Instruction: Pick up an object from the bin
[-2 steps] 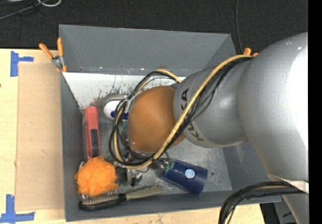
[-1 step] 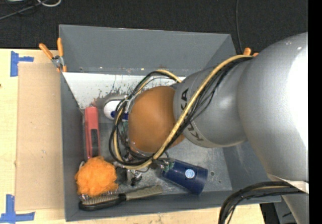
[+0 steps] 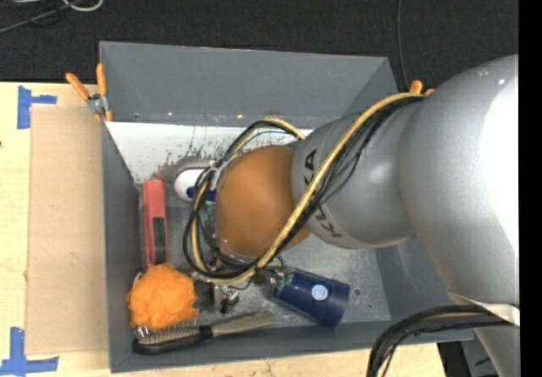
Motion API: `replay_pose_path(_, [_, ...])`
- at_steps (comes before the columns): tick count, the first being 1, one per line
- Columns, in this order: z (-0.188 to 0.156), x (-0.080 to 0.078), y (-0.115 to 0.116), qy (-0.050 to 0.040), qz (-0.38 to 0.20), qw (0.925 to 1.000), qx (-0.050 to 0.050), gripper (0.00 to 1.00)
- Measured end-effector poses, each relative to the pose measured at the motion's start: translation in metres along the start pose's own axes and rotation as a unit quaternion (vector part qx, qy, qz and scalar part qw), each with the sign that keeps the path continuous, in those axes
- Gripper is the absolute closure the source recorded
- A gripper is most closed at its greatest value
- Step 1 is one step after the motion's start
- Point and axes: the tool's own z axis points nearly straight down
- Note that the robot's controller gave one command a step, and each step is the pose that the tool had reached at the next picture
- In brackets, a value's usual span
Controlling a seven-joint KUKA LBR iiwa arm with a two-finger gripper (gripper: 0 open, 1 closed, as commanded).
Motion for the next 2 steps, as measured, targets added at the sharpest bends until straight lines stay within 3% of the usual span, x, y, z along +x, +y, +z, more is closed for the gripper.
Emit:
replay_pose_path(1, [0.001, 0.046, -0.023, -0.0030, -0.074, 0.9972, 0.000, 1.00])
replay_pose_path(2, [-0.001, 0.036, -0.020, 0.0008, -0.016, 0.9999, 0.000, 1.00])
